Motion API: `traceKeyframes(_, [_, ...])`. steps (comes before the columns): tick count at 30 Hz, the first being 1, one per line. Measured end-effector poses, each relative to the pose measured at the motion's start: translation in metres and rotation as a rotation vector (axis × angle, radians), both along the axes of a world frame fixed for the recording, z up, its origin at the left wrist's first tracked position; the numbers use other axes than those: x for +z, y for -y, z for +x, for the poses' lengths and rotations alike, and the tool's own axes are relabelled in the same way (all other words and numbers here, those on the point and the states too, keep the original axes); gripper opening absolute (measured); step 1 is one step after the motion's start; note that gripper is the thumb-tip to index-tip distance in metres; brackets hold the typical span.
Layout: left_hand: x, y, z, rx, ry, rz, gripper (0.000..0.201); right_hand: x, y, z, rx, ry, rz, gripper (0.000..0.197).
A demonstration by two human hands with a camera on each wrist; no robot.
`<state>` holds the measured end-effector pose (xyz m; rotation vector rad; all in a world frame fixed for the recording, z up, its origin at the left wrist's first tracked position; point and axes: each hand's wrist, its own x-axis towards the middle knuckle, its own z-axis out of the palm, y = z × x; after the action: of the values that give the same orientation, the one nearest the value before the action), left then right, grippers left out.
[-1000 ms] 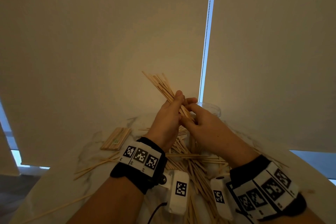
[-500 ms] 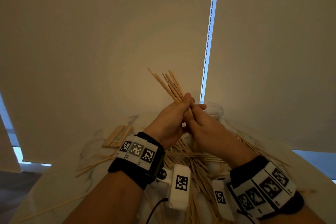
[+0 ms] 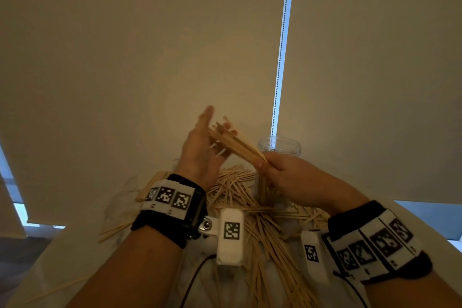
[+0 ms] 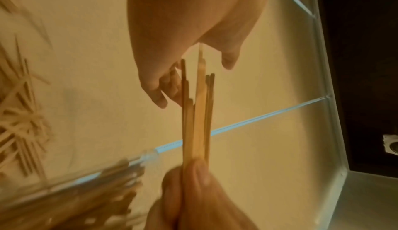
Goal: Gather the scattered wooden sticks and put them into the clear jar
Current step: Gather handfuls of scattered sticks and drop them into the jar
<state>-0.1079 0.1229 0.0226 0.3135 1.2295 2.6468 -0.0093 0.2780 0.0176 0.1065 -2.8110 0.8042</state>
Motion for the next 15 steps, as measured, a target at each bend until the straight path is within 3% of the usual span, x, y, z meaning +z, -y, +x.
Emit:
traceKeyframes(2, [0.002, 0.012, -0.008, 0.055, 0.019, 0.012, 0.05, 0.001, 0.001, 0.003, 0.052, 0.076, 0.02, 0.039])
traceKeyframes(5, [0.002, 0.013, -0.006, -0.002, -0.039, -0.104, 0.034, 0.0, 0.009, 0.003, 0.109, 0.124, 0.019, 0.035])
traceKeyframes(10, [-0.002, -0.004, 0.007, -0.064, -0.145, -0.308, 0.024, -0.003, 0.014, -0.001, 0.086, 0.097, 0.066, 0.04])
traceKeyframes(15, [-0.002, -0.002, 0.006, -0.111, -0.146, -0.32, 0.021, -0.002, 0.01, 0.0, 0.053, 0.034, 0.059, 0.038])
